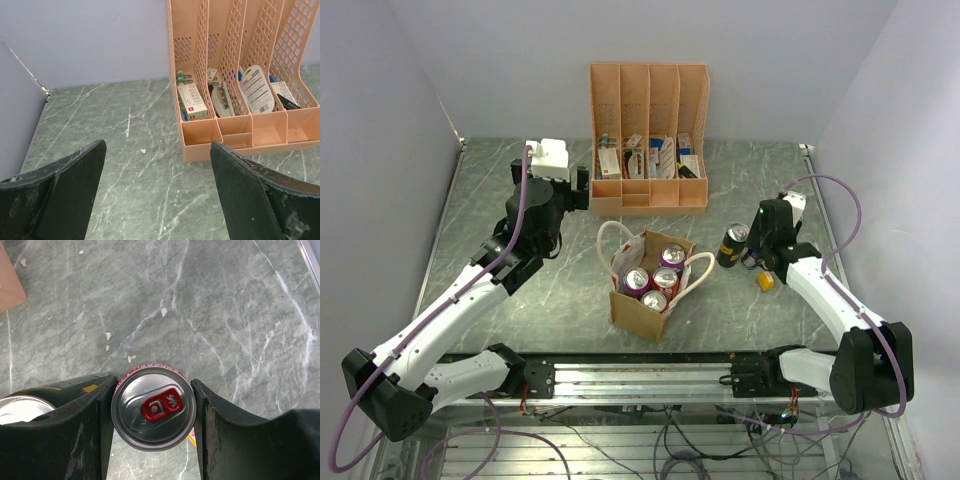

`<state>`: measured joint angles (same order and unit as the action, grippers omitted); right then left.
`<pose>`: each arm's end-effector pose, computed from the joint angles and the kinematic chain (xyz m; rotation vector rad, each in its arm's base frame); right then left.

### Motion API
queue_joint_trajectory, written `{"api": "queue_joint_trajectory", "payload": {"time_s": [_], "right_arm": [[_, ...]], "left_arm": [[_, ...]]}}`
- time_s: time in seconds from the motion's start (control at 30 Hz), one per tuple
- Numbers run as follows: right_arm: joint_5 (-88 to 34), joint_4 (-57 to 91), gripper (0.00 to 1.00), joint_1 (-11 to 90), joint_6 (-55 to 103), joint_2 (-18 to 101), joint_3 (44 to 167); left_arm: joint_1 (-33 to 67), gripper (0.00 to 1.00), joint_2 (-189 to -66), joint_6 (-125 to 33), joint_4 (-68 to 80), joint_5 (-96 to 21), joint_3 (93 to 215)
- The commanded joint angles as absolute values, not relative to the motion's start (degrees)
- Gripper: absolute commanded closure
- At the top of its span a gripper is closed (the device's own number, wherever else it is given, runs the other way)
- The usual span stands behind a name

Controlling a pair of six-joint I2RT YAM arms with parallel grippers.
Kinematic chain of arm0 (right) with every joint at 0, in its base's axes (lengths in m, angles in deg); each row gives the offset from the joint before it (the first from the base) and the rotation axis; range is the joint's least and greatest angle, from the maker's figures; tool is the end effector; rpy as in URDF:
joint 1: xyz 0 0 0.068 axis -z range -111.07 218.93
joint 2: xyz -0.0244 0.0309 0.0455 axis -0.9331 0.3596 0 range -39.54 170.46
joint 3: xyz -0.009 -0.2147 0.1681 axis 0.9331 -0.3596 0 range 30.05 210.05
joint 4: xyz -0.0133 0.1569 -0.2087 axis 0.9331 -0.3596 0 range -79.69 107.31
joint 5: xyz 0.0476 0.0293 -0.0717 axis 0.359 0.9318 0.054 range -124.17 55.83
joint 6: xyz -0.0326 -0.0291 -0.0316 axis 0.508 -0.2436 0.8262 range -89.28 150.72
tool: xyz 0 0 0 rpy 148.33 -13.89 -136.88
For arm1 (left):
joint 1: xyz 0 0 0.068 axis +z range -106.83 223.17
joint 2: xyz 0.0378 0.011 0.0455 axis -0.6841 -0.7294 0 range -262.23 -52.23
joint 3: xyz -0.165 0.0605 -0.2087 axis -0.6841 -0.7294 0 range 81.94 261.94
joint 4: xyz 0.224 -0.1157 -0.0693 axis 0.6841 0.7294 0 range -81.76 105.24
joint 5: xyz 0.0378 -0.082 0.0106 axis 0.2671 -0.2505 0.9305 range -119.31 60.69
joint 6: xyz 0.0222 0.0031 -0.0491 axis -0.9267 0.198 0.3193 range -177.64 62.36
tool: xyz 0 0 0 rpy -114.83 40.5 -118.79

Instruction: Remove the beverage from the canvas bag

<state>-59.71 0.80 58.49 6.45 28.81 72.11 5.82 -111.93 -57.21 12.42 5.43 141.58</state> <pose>0.2454 0.0296 0.2321 0.4870 2.1840 -0.1917 0.1991 -0.1263 0.3935 0.0644 1.6305 -0.0072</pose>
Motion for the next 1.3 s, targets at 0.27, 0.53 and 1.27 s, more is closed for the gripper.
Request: {"api": "queue_joint_trajectory", "payload": {"time_s": [0.27, 0.53, 1.27], "right_arm": [[-59.66, 3.51, 0.52, 58.94, 8.01, 26.96, 72.63], [-60.26, 1.16, 0.41, 58.94, 8.24, 25.36, 74.55], [-50.04, 0.58, 0.31, 58.92, 12.82, 13.68, 76.1]], "left_arm": [[5.46, 0.05, -112.17, -56.59, 11.92, 4.79, 143.99], [5.46, 0.04, -112.21, -56.52, 11.92, 4.61, 144.06], [5.41, 0.04, -112.43, -56.32, 12.06, 4.37, 144.16]]}}
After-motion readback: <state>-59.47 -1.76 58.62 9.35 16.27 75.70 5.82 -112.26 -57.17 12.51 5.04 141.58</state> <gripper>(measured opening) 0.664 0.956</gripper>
